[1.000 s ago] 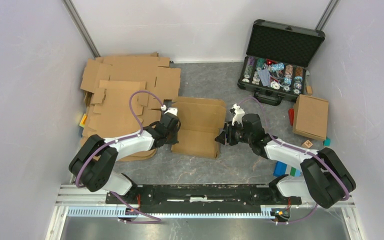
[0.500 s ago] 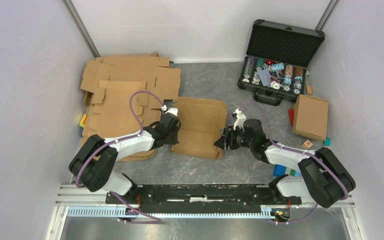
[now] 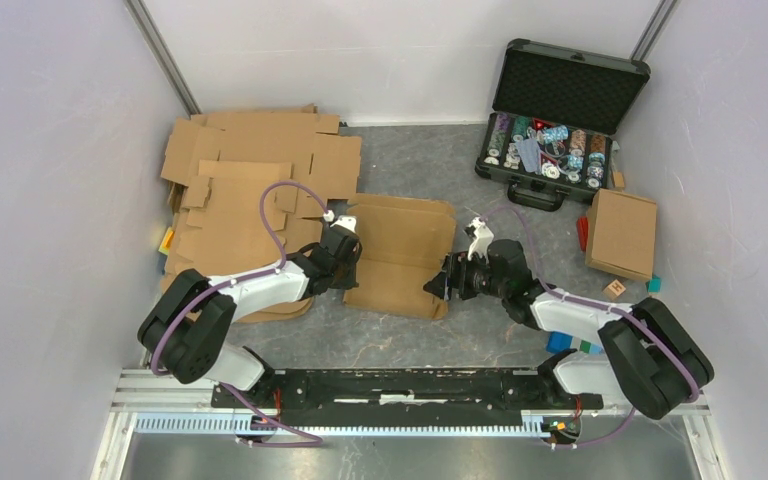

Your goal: Fold the paper box

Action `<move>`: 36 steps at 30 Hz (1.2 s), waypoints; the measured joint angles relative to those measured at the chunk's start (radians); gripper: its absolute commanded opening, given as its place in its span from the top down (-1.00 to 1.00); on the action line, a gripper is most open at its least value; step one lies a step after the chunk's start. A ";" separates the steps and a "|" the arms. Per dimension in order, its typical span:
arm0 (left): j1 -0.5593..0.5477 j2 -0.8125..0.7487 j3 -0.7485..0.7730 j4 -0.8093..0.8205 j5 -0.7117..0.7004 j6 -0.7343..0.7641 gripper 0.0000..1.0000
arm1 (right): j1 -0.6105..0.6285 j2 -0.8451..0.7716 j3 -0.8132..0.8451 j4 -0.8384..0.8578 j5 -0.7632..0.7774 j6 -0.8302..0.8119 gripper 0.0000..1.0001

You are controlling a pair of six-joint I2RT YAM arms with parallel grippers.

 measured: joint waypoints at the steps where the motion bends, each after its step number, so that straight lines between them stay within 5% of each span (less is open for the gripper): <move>1: 0.000 0.000 0.000 0.001 0.002 0.000 0.96 | 0.000 -0.003 -0.002 0.000 0.001 0.001 -0.69; 23: 0.000 0.000 0.000 0.001 0.004 0.000 0.96 | 0.000 -0.020 -0.057 0.119 -0.041 0.072 -0.73; 31: 0.000 0.000 0.000 0.001 0.004 0.000 0.96 | 0.000 -0.030 -0.078 0.151 -0.048 0.103 -0.16; 36: 0.000 0.000 0.000 0.001 0.004 0.000 0.96 | 0.000 -0.016 -0.084 0.196 -0.066 0.131 -0.55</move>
